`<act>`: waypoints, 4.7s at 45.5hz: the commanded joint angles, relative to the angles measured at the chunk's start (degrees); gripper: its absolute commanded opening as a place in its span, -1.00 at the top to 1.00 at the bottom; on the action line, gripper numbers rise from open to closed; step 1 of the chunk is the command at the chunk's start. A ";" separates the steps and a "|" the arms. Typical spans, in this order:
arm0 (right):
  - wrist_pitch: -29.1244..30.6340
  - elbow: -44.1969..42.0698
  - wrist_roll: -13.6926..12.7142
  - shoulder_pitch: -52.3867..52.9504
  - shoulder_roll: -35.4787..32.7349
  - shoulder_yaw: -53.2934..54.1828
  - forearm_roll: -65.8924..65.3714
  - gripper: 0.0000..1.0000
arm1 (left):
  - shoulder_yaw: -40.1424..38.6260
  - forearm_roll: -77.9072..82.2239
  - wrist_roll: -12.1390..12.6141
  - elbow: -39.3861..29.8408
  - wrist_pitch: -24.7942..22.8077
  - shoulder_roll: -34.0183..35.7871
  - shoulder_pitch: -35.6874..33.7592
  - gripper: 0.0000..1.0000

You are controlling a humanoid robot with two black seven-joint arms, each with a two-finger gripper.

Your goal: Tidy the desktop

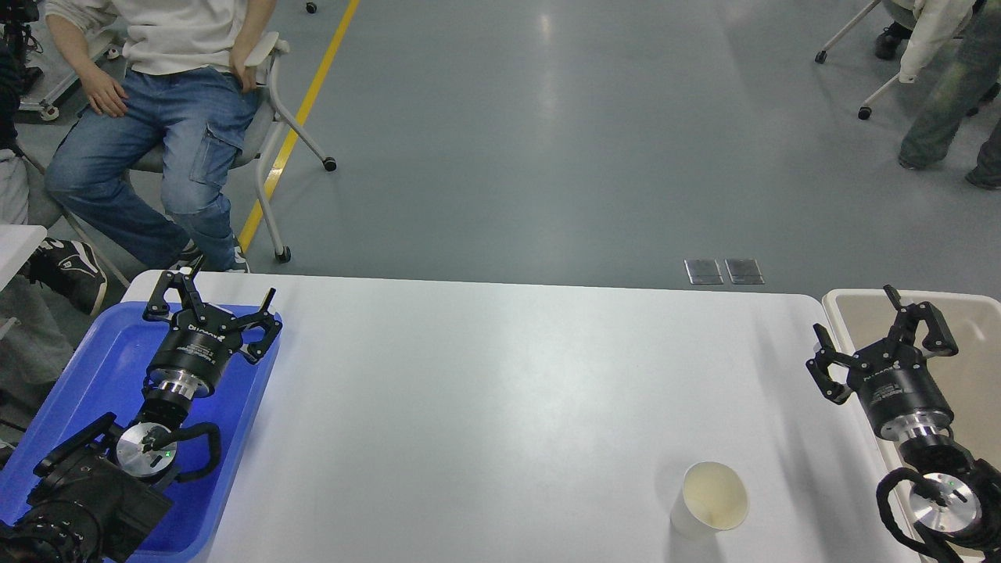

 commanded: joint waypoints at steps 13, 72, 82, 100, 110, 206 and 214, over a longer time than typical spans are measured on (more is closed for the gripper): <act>-0.75 0.23 -0.08 0.19 0.01 -0.28 0.00 -1.00 | 0.00 0.04 -0.01 0.00 0.00 0.00 0.00 -1.00; -4.35 1.46 -0.43 2.65 -1.04 -2.92 0.70 -1.00 | 0.00 0.13 0.08 -0.09 0.00 -0.09 -0.09 -1.00; -4.27 1.54 -0.34 2.56 -1.65 -2.66 0.70 -1.00 | 0.00 0.22 0.08 -0.09 0.00 -0.09 -0.09 -1.00; -4.18 2.69 -0.34 2.56 -2.27 -2.74 0.70 -1.00 | 0.08 0.30 0.08 -0.09 0.00 -0.18 -0.09 -1.00; -4.18 2.60 -0.34 2.47 -2.45 -2.74 0.62 -1.00 | 0.00 0.30 0.08 -0.09 0.00 -0.09 -0.09 -1.00; -11.38 42.15 -4.03 3.79 -32.59 -12.15 -43.76 -1.00 | 0.00 0.30 0.08 -0.09 0.00 -0.09 -0.09 -1.00; -12.17 44.17 -4.03 3.71 -33.30 -12.94 -52.72 -1.00 | 0.00 0.30 0.08 -0.09 0.00 -0.09 -0.09 -1.00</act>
